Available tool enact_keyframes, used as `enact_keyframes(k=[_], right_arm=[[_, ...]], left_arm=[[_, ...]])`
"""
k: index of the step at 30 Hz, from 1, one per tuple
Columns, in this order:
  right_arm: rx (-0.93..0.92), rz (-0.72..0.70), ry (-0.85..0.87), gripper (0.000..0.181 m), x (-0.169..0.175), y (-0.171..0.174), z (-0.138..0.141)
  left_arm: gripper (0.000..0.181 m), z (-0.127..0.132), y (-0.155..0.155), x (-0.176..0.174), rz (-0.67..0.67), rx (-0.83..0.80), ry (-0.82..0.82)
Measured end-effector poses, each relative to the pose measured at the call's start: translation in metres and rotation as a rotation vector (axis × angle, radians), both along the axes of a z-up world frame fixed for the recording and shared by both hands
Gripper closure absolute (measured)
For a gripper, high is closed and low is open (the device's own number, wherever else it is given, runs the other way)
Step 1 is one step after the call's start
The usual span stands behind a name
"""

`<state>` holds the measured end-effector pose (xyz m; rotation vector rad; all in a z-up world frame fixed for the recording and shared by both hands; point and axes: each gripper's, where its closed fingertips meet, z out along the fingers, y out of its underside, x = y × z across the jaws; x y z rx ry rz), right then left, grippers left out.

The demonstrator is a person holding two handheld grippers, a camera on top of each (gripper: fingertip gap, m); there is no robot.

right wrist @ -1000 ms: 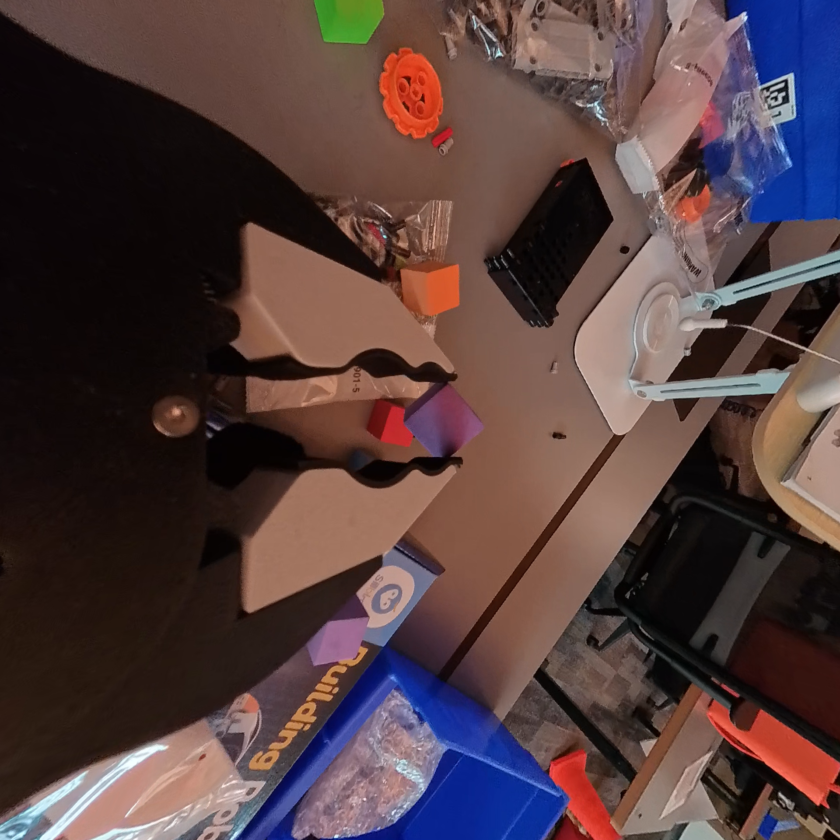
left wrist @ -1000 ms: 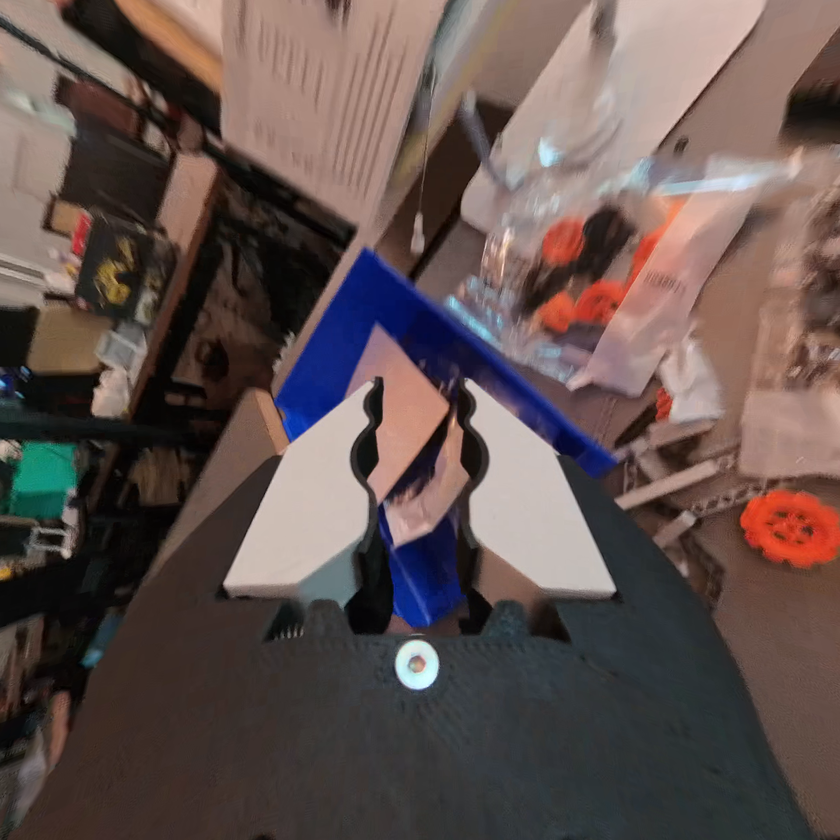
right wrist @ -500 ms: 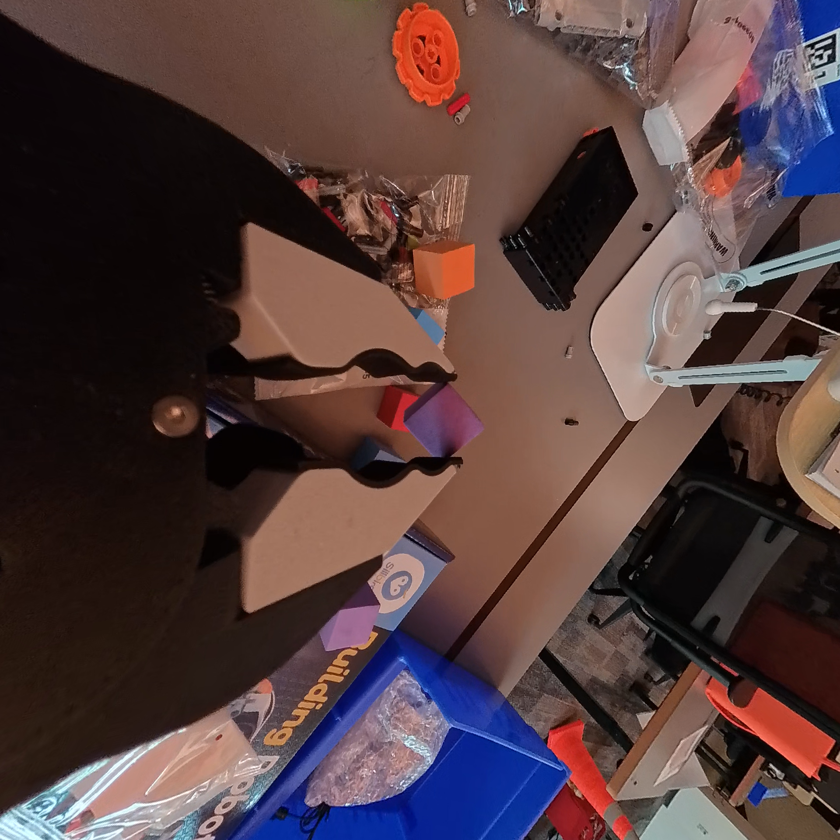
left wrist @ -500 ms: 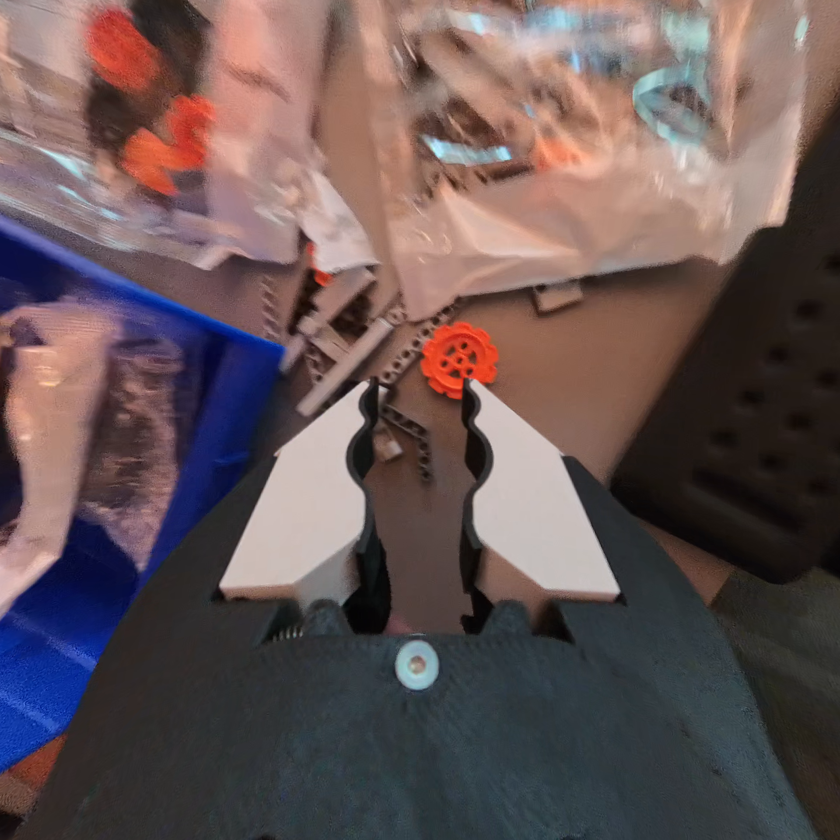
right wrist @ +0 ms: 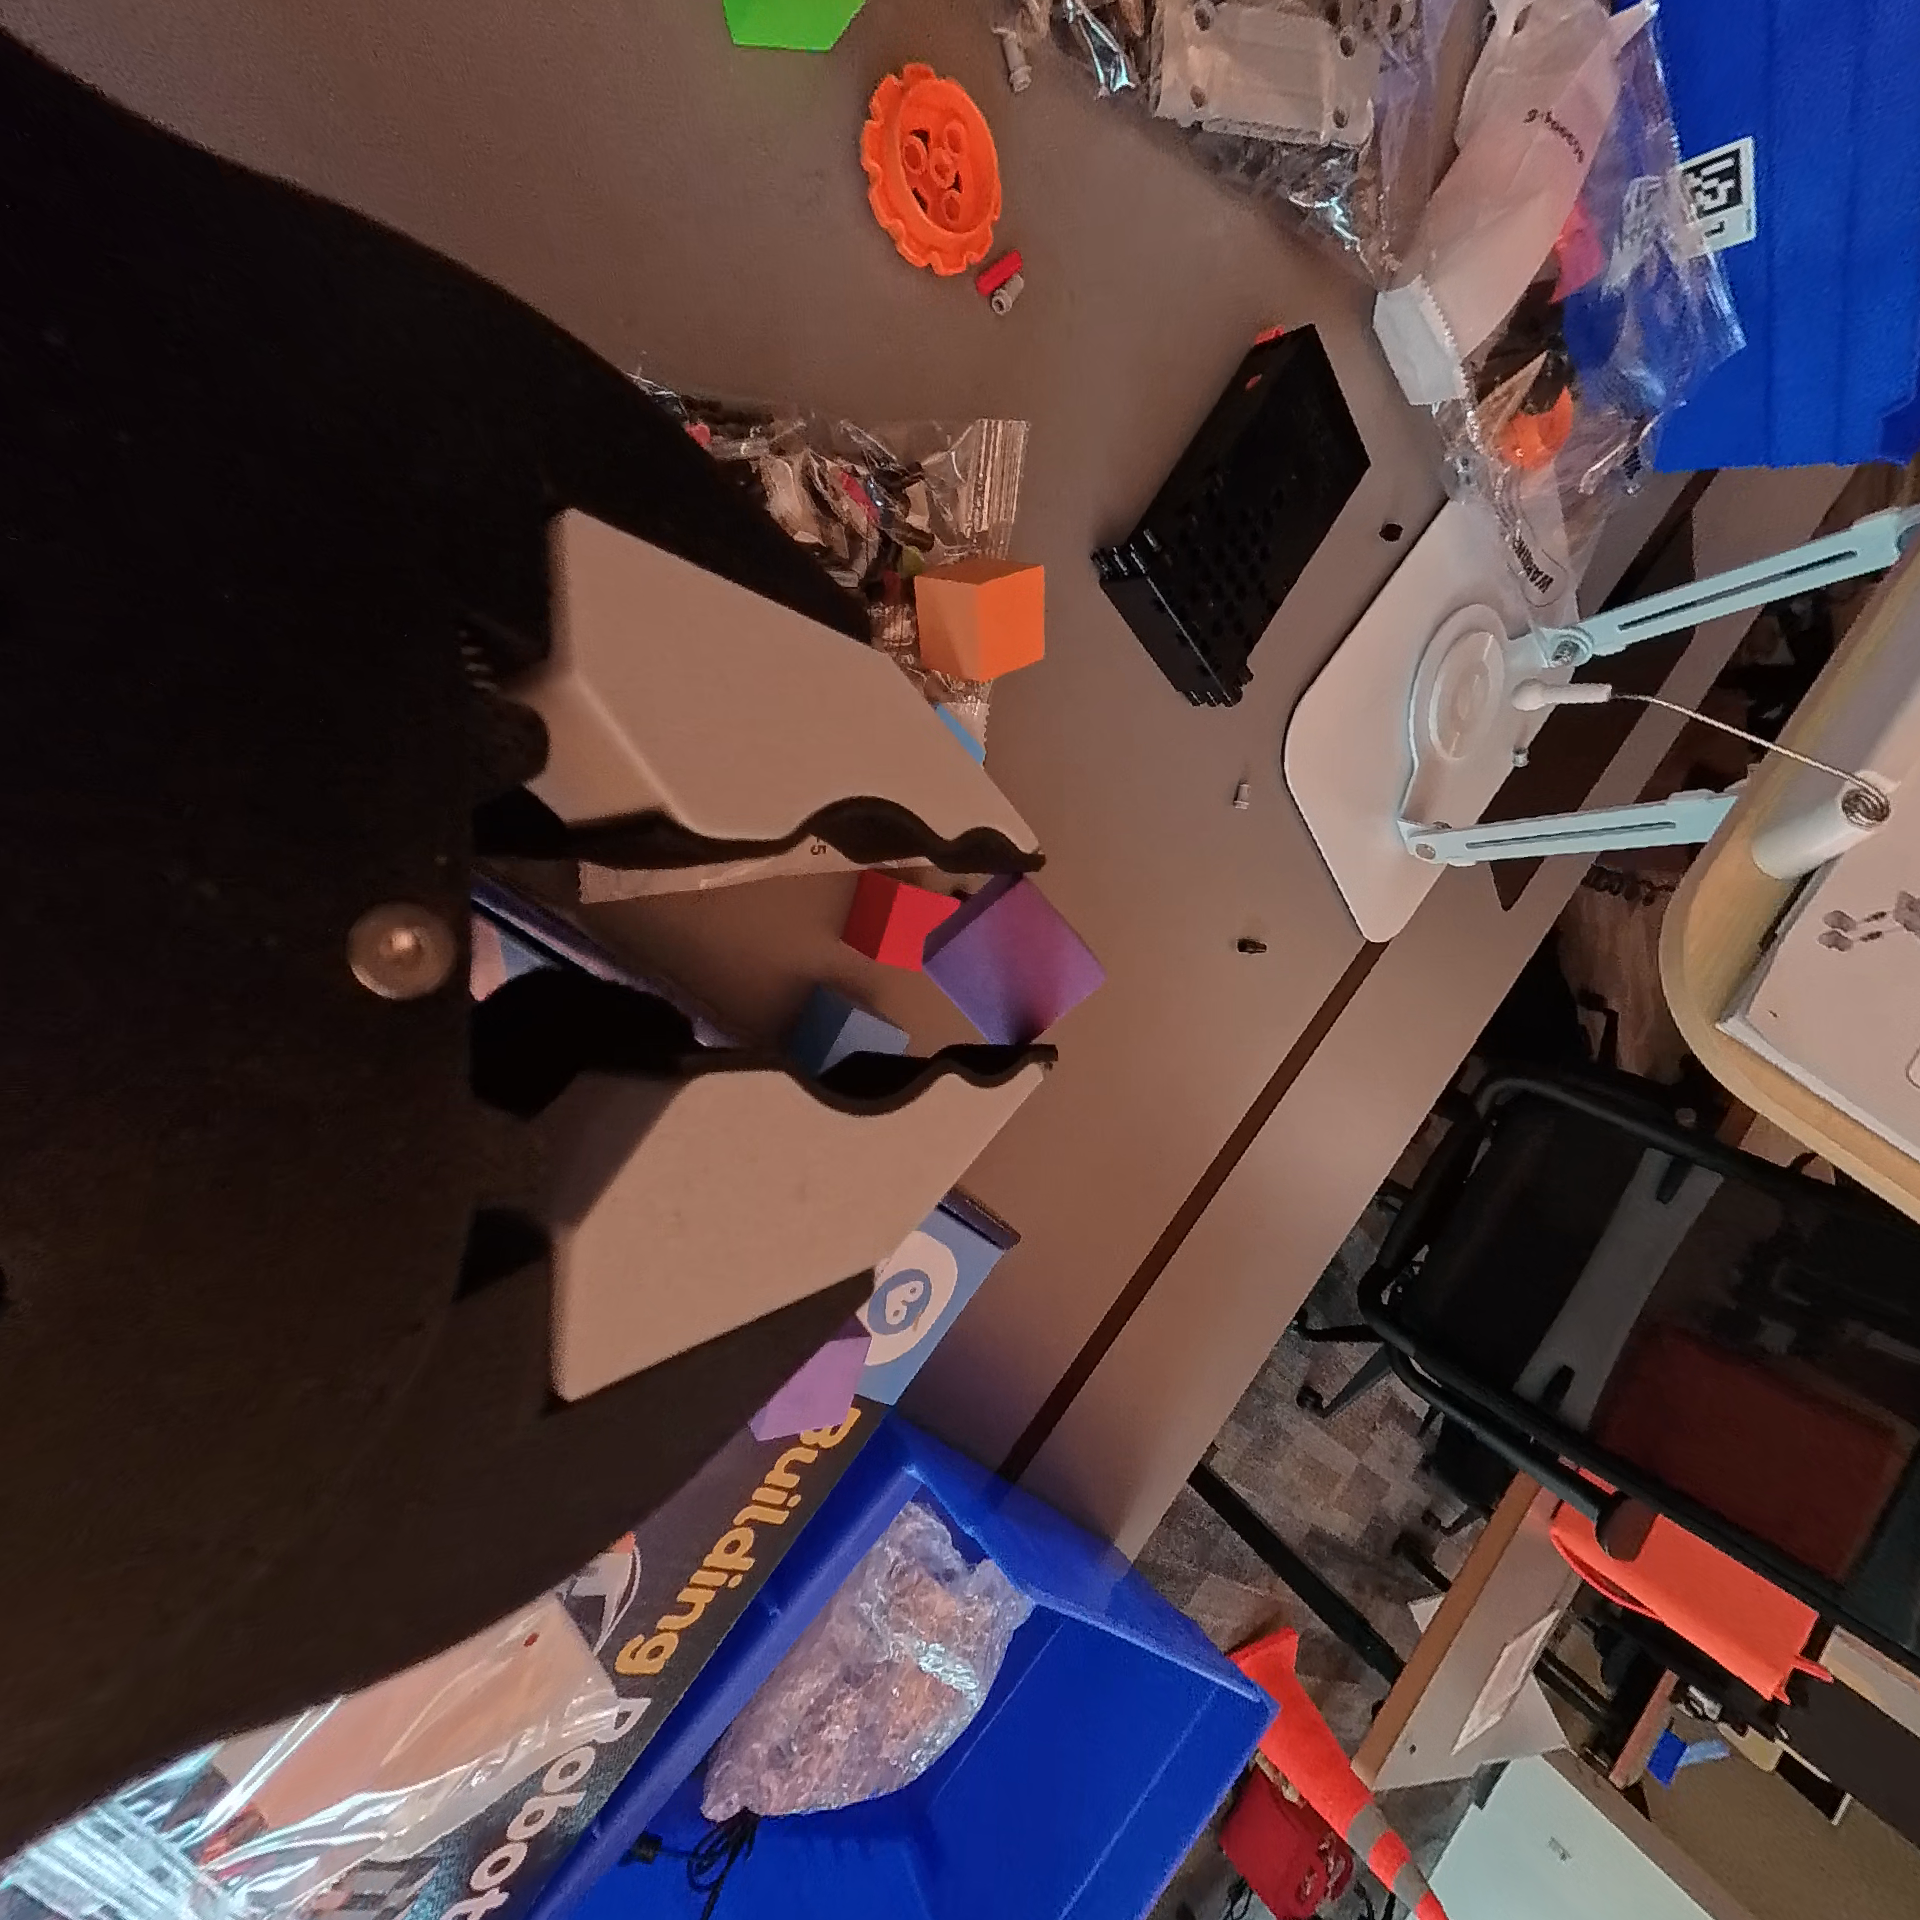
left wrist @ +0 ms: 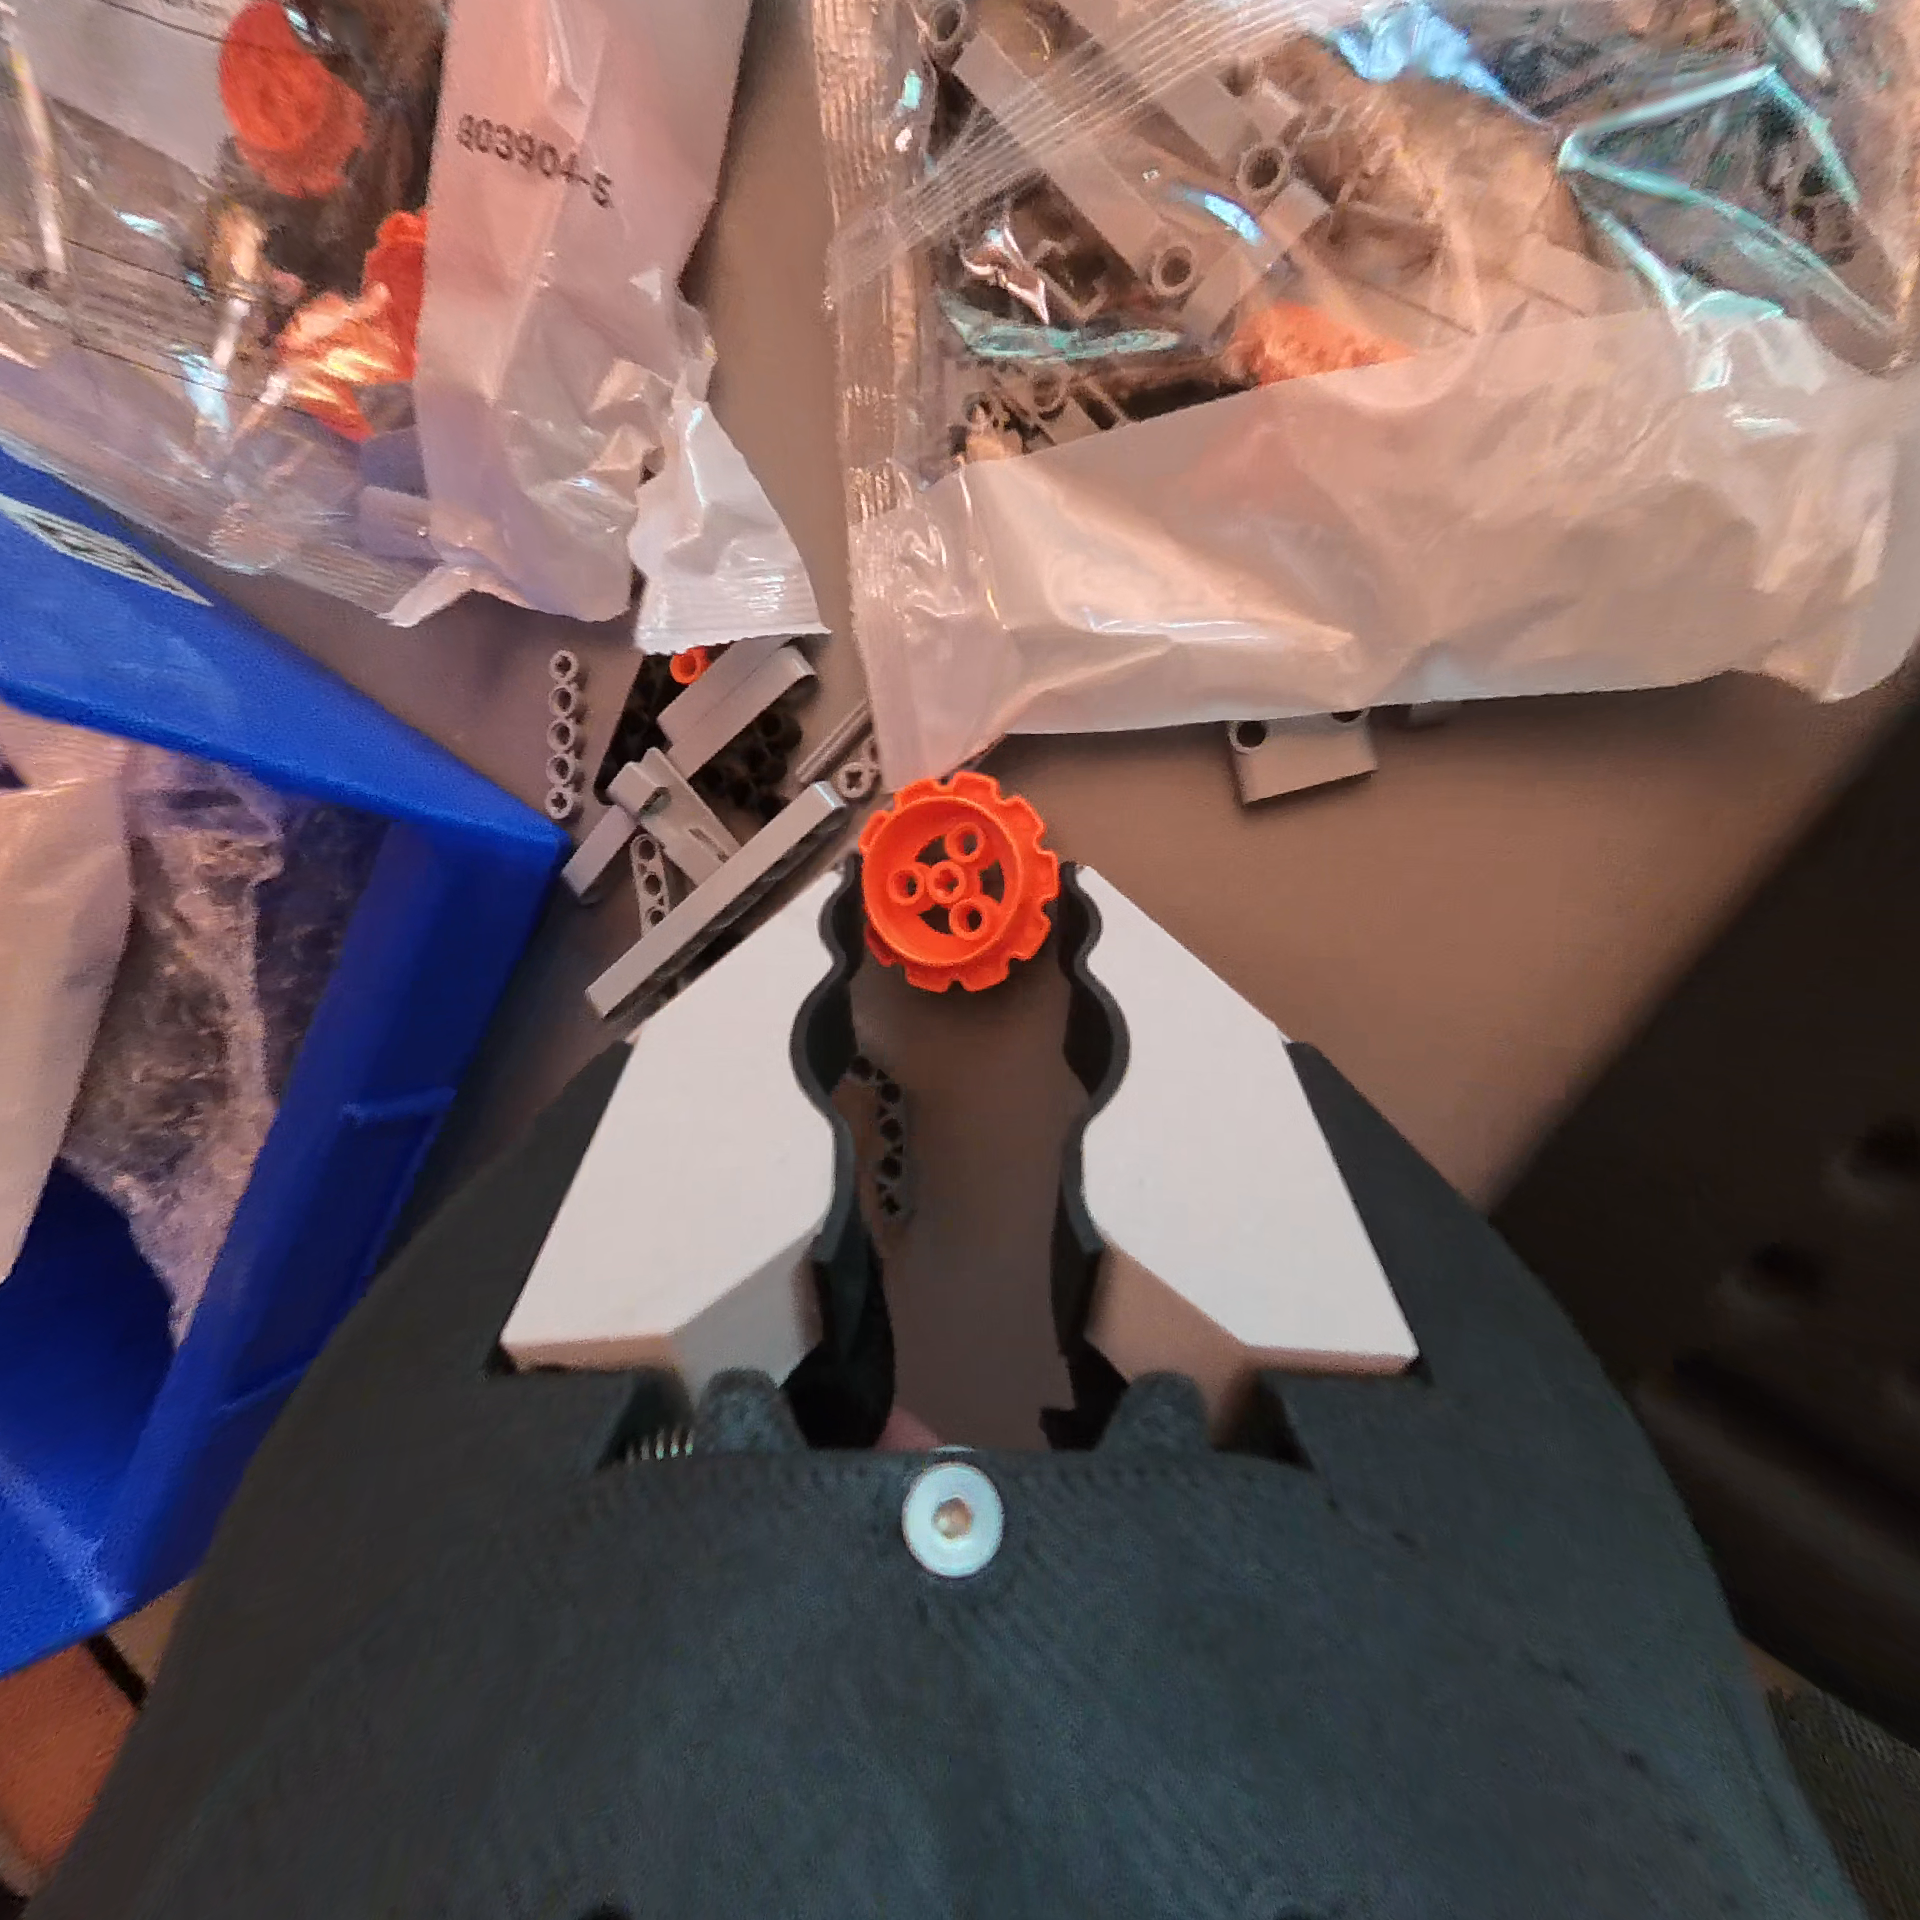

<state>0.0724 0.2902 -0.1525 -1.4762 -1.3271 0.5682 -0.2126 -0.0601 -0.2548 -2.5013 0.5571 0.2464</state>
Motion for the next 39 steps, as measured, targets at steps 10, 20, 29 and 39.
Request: enact_keyframes(k=[10,20,29,39], right_arm=[[-0.028,-0.004,0.046,0.150,0.005,0.003,0.006],[-0.060,0.002,0.020,0.150,0.002,0.006,-0.007],[-0.062,0.014,0.008,0.150,0.000,0.004,-0.008],[-0.119,0.161,-0.042,0.150,-0.038,-0.033,-0.003]], left_arm=[[0.146,0.098,0.110,0.070,-0.166,0.245,0.014],[0.146,0.037,0.247,0.119,-0.322,0.121,0.025],[0.142,0.016,0.267,0.117,-0.306,0.112,-0.009],[0.137,0.036,0.247,0.101,-0.246,0.216,-0.054]])
